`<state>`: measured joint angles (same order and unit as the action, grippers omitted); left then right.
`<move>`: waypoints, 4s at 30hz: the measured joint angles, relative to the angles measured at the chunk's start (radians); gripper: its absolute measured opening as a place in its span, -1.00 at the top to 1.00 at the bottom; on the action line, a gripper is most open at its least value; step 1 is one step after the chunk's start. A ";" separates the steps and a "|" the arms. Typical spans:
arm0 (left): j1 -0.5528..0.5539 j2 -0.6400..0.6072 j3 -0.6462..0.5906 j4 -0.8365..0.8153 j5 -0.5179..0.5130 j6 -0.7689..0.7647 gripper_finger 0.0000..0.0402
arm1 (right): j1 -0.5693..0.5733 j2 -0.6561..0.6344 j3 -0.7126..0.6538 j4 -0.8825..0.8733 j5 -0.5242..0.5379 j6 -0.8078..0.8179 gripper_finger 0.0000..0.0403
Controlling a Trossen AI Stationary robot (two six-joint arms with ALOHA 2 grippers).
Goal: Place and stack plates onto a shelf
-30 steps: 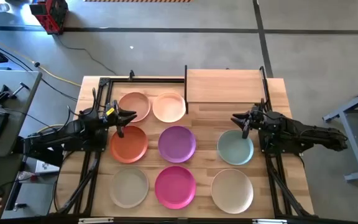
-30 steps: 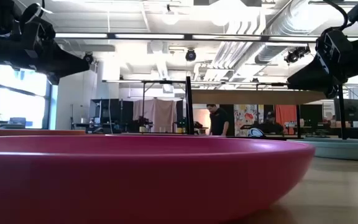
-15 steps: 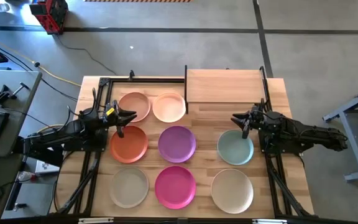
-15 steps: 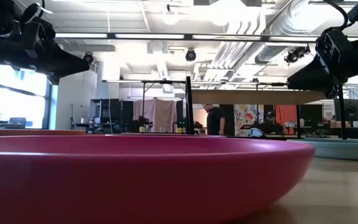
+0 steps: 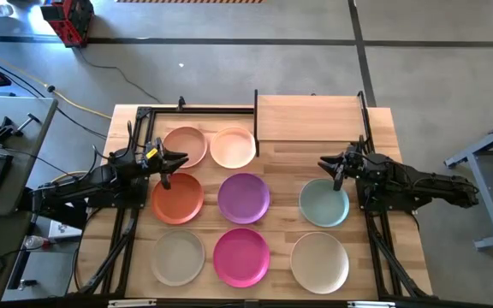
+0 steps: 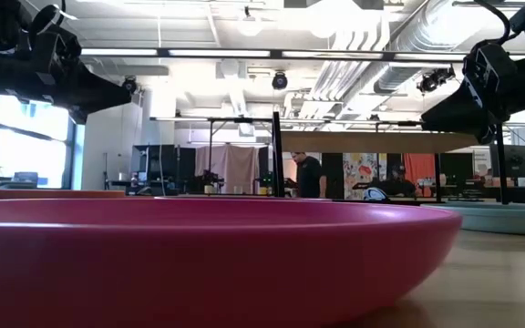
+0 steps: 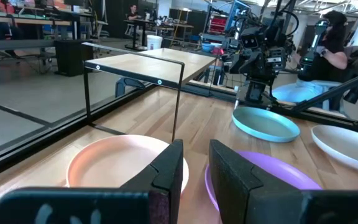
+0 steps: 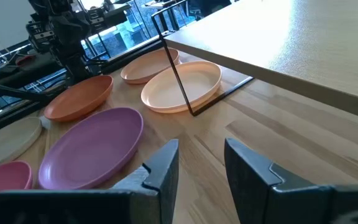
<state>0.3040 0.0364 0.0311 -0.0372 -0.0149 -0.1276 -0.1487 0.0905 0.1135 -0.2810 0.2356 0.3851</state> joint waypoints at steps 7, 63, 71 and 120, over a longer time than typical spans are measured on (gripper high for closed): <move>0.000 0.000 0.000 0.000 0.000 0.000 0.67 | 0.000 0.000 0.000 0.000 0.000 0.000 0.44; 0.000 0.000 0.054 0.379 -0.273 -0.574 0.67 | 0.000 0.000 0.002 0.191 0.001 -0.033 0.44; 0.000 0.112 0.240 0.364 -0.276 -0.472 0.67 | 0.000 0.002 0.044 0.658 -0.029 -0.068 0.44; 0.000 0.540 0.594 -0.206 -0.257 -0.418 0.67 | 0.319 1.400 0.819 -0.547 -0.226 1.006 0.44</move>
<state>0.3042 0.5762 0.6250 -0.2432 -0.2718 -0.5460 0.1707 1.4904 0.9329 -0.8280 0.0097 1.3911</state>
